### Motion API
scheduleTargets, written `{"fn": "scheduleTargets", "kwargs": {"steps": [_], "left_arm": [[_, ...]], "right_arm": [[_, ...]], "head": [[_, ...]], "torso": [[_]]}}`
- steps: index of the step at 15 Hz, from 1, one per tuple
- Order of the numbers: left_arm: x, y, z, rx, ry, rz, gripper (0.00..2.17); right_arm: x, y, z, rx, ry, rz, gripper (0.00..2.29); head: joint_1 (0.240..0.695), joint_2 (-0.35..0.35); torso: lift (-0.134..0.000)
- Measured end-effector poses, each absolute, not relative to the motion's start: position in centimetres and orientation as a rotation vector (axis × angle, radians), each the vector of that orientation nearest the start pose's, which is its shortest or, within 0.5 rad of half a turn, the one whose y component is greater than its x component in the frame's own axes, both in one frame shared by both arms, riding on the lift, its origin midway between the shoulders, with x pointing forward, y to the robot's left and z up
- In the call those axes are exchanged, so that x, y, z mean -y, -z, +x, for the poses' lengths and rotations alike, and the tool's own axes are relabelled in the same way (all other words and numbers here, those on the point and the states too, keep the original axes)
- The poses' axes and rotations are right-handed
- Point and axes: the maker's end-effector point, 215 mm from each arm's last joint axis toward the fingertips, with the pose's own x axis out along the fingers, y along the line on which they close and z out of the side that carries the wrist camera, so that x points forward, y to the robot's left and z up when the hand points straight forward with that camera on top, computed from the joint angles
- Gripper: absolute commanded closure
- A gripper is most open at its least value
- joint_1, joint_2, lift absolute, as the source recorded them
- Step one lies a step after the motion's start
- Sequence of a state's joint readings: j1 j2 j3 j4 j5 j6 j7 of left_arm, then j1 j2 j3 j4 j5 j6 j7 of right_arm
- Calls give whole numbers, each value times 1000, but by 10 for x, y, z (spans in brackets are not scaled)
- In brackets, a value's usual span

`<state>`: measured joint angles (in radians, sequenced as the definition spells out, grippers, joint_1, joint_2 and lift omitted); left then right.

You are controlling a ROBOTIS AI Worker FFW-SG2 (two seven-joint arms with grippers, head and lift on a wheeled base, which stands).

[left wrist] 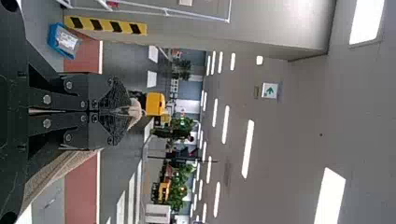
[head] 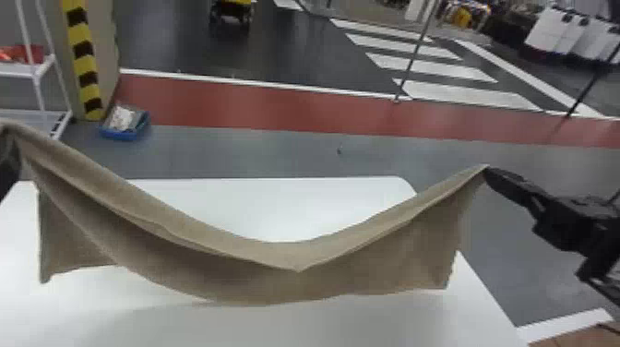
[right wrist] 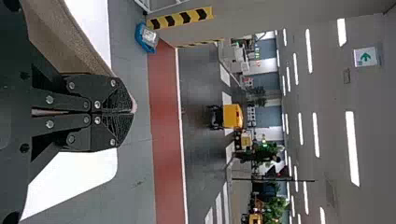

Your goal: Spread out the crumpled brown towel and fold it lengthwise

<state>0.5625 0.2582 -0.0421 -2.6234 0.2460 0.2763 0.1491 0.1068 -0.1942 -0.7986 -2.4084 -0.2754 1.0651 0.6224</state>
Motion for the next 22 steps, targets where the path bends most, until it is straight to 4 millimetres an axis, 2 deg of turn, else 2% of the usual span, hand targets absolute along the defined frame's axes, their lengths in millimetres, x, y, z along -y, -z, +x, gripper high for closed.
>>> {"fn": "scheduleTargets", "kwargs": {"steps": [2, 5, 7, 9, 10, 12, 15, 16, 19, 20, 22], "left_arm": [[-196, 138, 411, 162, 131, -54, 1629], [-202, 144, 419, 136, 121, -42, 1629], [-205, 152, 428, 121, 122, -39, 1629], [-211, 167, 445, 90, 115, -44, 1629], [-218, 174, 457, 80, 107, -52, 1629], [-229, 181, 484, 72, 97, -60, 1629], [-243, 187, 531, 51, 91, -48, 1629], [-247, 187, 545, 47, 91, -46, 1632], [-259, 187, 599, 31, 106, -62, 1629], [-260, 186, 613, 27, 115, -70, 1629], [-261, 178, 634, 28, 129, -87, 1629]], "right_arm": [[472, 172, 436, -168, -25, 89, 1420], [495, 176, 442, -174, 4, 107, 1420], [510, 182, 450, -189, 27, 116, 1420], [514, 193, 468, -215, 28, 127, 1420], [513, 199, 483, -228, 27, 127, 1420], [504, 204, 518, -232, 15, 116, 1420], [473, 200, 575, -206, -28, 98, 1420], [464, 195, 592, -179, -38, 91, 1420], [442, 165, 652, -57, -62, 68, 1420], [437, 151, 667, -24, -69, 59, 1420], [433, 131, 685, 19, -74, 55, 1420]], "head": [[573, -350], [571, -350], [572, -350], [576, -350], [576, -350], [561, -303], [531, -244], [508, -209], [463, -170], [428, -150], [399, -141]], "torso": [[-124], [-124], [-124], [-124], [-124], [-124], [-124], [-124], [-124], [-124], [-124]]}}
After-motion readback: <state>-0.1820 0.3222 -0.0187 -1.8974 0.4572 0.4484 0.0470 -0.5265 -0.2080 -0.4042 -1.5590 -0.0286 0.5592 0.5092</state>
